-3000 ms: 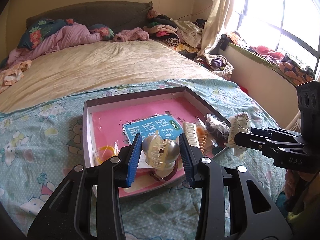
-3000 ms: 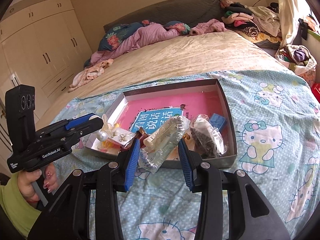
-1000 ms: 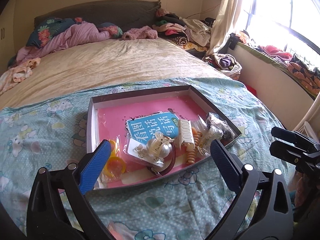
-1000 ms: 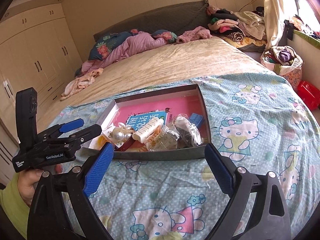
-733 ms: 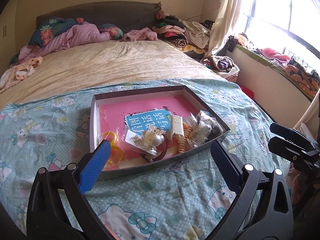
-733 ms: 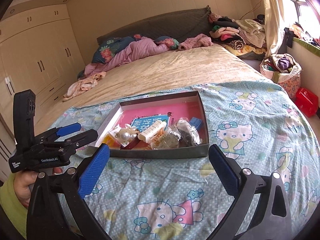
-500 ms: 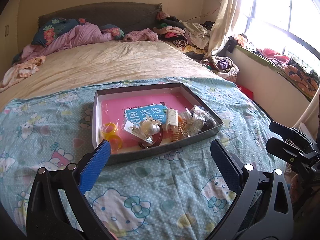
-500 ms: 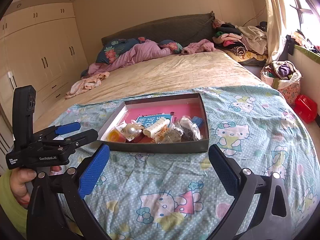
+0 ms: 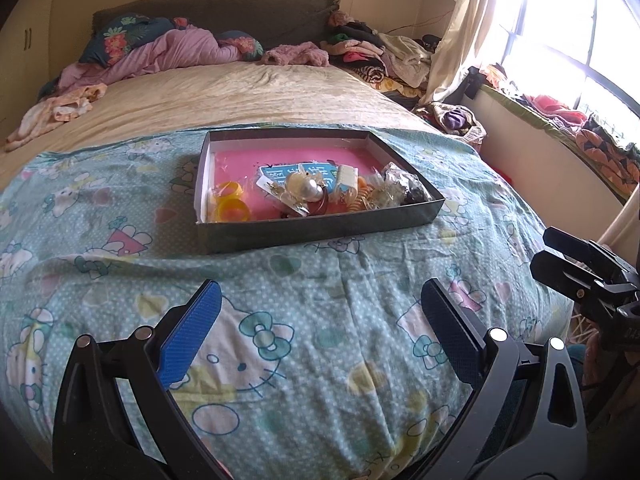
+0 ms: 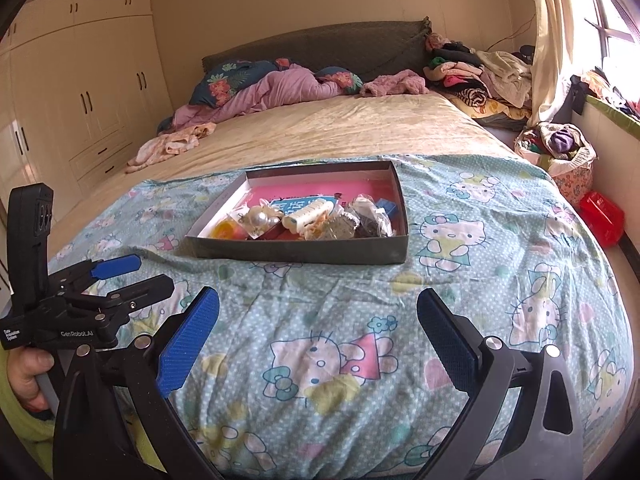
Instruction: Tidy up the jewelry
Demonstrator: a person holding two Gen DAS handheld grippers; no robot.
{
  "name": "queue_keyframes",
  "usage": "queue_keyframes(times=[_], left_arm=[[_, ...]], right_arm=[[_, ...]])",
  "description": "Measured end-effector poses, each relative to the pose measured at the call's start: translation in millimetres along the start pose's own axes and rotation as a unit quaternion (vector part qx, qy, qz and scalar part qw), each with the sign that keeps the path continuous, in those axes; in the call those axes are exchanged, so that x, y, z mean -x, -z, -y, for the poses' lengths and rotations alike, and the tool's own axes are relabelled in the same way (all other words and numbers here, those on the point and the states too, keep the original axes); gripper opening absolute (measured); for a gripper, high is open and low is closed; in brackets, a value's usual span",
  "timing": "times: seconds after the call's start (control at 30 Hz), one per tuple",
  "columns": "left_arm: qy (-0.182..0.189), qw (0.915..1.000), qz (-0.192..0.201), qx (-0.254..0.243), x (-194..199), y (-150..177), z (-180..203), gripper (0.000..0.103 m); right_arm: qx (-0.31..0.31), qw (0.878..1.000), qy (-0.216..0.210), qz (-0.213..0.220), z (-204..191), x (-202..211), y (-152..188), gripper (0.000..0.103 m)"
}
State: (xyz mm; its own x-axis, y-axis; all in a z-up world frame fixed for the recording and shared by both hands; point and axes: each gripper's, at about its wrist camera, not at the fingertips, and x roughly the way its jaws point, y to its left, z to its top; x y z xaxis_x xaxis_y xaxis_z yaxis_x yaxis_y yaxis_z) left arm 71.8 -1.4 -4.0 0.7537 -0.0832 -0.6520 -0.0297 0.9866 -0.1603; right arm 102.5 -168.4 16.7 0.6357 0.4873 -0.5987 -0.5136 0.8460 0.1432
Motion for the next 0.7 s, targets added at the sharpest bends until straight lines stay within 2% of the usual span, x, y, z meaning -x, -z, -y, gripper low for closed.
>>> queue_keyframes(times=[0.7], left_arm=[[-0.006,1.0,-0.005,0.002,5.1,9.6,3.7,0.093]], right_arm=[[0.009,1.0,-0.003,-0.007,-11.3,-0.7,5.3,0.099]])
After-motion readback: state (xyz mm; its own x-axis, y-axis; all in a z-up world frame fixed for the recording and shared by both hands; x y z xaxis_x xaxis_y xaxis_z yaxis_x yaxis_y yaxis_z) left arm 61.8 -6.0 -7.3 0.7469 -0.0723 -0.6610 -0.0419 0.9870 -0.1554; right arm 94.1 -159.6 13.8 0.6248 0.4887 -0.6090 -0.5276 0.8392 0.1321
